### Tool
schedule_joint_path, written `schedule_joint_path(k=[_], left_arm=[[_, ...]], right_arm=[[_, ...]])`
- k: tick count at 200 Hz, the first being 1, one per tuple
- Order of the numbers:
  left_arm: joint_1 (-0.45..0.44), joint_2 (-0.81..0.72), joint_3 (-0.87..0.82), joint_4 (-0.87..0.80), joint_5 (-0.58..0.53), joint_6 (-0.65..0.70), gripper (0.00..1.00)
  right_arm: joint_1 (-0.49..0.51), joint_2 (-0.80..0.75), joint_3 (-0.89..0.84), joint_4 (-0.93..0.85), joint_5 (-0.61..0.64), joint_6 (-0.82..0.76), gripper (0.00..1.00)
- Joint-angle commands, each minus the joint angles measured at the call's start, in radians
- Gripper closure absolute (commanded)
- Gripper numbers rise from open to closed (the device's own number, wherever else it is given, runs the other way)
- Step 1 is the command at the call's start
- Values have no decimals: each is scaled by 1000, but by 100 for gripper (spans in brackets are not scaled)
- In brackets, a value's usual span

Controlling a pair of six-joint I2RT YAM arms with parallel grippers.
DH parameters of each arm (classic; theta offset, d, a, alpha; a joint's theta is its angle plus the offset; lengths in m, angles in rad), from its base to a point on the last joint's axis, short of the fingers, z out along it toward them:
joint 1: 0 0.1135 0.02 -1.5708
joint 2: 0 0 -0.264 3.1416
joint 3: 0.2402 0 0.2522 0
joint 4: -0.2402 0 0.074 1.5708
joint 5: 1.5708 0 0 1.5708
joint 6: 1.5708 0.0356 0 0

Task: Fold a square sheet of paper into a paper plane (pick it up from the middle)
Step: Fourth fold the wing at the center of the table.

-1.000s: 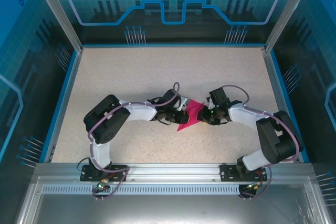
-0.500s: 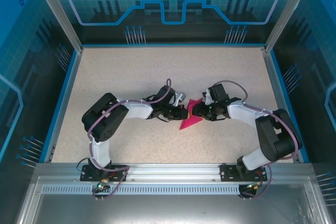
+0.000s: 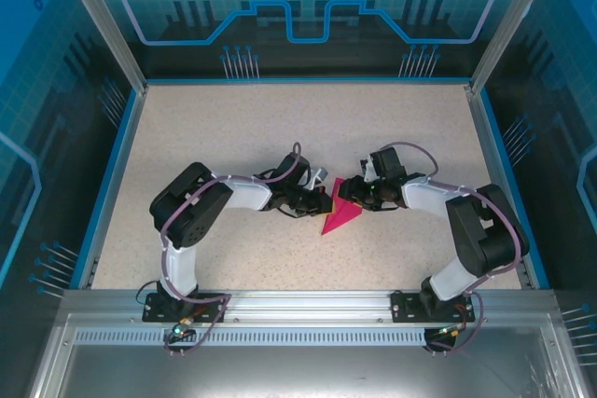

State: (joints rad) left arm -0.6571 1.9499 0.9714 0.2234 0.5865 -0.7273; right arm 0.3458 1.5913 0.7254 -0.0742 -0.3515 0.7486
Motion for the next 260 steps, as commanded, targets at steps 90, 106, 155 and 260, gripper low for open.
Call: schedule_joint_path(k=[90, 106, 155, 260], left_arm=[[20, 13, 20, -4, 28, -21, 88], [24, -17, 2, -9, 2, -14, 83], [27, -150, -72, -23, -143, 19, 72], [-20, -86, -29, 48, -149, 21, 88]], right_arm=[[-11, 95, 33, -119, 87, -22, 54], [-9, 113, 45, -149, 113, -14, 54], [5, 160, 80, -229, 174, -5, 53], [25, 205, 105, -299, 220, 6, 52]])
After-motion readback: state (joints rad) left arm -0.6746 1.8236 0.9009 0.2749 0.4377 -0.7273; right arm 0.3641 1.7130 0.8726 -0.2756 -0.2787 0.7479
